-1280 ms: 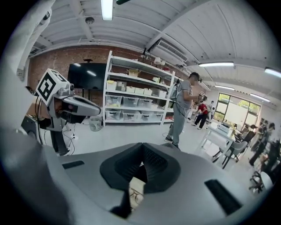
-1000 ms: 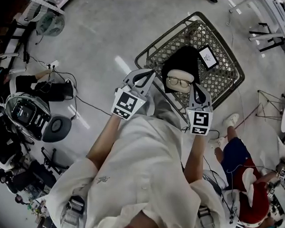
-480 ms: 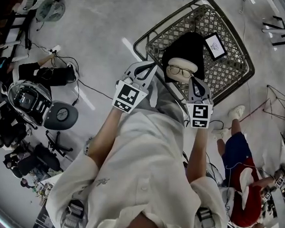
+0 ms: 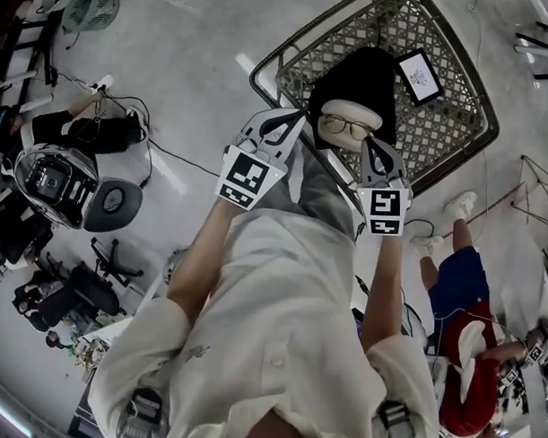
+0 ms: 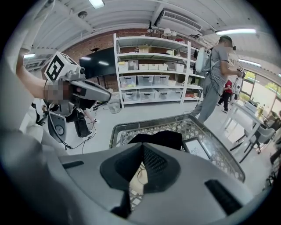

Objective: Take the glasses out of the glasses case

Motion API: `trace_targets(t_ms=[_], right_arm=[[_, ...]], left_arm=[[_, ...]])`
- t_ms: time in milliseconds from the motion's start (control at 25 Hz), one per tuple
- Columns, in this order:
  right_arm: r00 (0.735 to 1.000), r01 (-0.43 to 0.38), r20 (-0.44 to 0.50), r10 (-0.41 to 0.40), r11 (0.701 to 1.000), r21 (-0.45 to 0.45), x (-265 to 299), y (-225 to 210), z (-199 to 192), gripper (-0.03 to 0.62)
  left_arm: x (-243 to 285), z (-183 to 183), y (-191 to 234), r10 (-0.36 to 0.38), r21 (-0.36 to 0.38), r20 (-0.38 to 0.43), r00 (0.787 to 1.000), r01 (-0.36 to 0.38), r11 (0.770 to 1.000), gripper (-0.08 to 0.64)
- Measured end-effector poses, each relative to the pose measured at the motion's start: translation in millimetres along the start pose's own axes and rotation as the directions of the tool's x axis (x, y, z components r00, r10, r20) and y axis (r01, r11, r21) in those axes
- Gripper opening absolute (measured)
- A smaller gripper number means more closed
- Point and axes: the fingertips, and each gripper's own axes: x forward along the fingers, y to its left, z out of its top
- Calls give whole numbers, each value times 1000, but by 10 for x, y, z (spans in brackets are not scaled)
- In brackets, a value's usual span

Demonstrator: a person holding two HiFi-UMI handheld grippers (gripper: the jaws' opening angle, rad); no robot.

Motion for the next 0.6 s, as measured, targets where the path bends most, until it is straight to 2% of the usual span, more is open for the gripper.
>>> trace_targets(t_ms=[600], right_arm=[[991,-88,-105,82,994,-58,386,26,-374,8]], left_arm=[[406,-376,-194,-60,-33,-71,996,57,998,12]])
